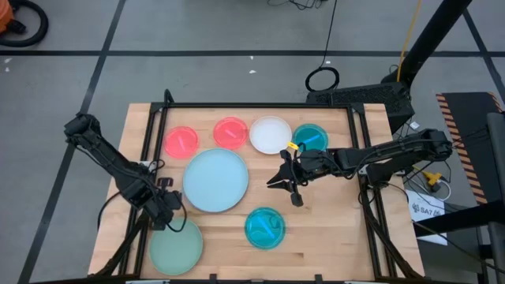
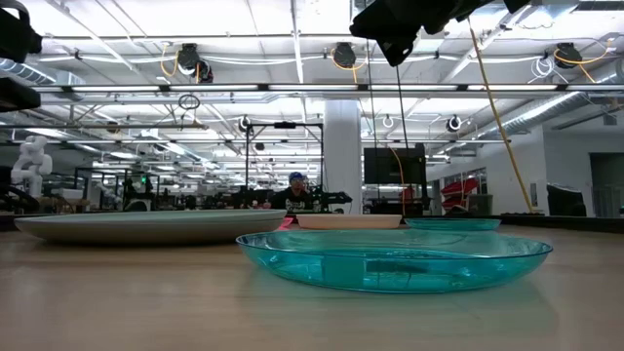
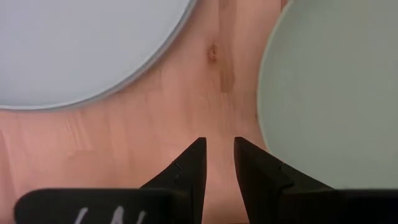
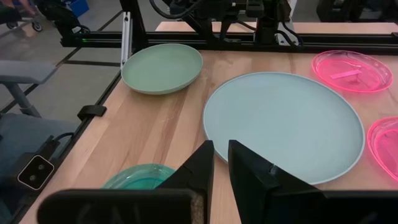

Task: Stack plastic plates
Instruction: Stack the light green plate on top of the light blue plate

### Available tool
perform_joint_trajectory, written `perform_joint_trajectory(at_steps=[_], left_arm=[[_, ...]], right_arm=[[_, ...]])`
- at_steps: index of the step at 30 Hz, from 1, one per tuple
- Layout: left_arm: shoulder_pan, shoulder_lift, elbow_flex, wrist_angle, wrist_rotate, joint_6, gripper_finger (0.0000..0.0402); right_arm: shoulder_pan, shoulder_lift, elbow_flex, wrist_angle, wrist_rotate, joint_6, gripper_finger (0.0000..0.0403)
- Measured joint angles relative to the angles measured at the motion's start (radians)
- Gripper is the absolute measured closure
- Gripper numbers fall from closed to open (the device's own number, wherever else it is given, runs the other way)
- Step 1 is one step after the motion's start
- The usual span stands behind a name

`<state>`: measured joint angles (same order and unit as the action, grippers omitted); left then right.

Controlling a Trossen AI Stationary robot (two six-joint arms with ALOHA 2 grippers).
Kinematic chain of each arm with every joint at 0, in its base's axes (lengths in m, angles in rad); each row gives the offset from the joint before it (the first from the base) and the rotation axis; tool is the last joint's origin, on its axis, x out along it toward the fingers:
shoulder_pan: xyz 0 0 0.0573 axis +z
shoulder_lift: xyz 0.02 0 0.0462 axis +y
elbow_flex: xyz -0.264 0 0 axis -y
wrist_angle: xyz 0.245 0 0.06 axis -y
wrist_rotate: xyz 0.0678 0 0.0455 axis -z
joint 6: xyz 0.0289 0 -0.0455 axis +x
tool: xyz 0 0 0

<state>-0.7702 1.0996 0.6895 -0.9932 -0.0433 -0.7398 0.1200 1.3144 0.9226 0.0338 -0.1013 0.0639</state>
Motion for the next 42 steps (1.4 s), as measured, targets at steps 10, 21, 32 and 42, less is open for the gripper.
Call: perform_joint_trajectory(at_steps=[10,21,32,42], left_arm=[[-0.017,0.000,0.000,0.084,0.013,-0.003,0.0313],[-0.016,0.000,0.000,0.127,-0.021,-0.178,0.0314],[-0.027,0.001,0.000,0.147,-0.020,-0.228,0.0384],[-0.038,0.108,0.000,0.182,-0.036,-0.192,0.0266]], right_arm=[[0.000,0.000,0.000,-0.001,0.000,-0.026,0.0360],[0.000,0.000,0.000,-0.019,-0.003,-0.034,0.0360],[0.000,0.000,0.000,-0.019,-0.003,-0.049,0.0360],[0.000,0.000,0.000,-0.023,-0.004,-0.049,0.0360]])
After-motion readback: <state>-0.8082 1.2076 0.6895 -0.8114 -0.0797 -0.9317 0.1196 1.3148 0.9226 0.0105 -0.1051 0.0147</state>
